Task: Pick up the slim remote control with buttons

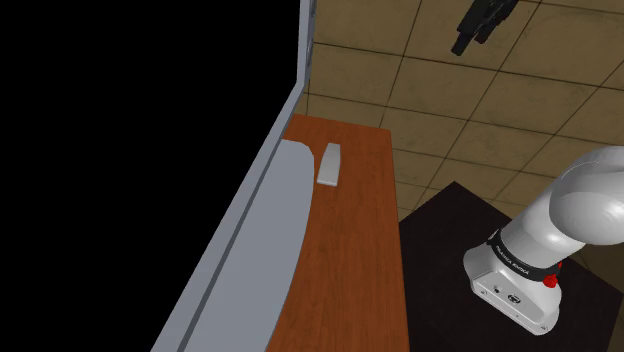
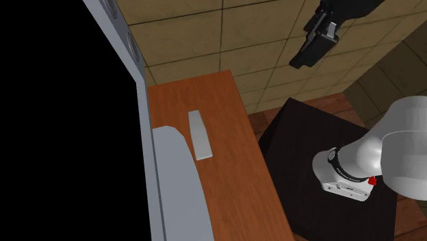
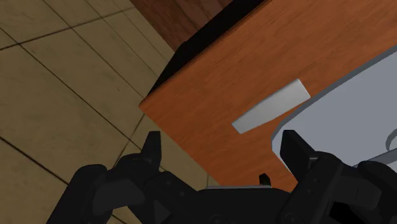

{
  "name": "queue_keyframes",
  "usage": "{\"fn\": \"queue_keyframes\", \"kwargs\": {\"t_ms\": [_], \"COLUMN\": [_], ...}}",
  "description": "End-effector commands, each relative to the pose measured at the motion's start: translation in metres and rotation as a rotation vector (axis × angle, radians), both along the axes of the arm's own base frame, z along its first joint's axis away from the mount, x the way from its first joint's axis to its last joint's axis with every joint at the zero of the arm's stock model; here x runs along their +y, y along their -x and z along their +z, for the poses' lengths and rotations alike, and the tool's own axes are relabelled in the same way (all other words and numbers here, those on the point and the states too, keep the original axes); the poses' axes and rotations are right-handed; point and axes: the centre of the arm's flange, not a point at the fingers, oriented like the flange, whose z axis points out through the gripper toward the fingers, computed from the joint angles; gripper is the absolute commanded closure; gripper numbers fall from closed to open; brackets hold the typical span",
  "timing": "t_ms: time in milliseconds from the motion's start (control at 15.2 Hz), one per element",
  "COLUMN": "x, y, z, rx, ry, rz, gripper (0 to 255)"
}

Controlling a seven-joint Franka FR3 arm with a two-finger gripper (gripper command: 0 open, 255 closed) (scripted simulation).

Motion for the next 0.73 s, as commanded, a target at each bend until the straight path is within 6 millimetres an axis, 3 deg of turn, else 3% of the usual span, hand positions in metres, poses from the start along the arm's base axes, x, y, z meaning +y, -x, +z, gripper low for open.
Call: {"fn": "queue_keyframes", "kwargs": {"t_ms": [0,660], "x": [0.000,0.049], "y": [0.000,-0.062], "z": [0.000,-0.108], "rx": [0.000,0.040], "ry": [0.000,-0.055], "rz": [0.000,-0.257], "gripper": [0,0]}}
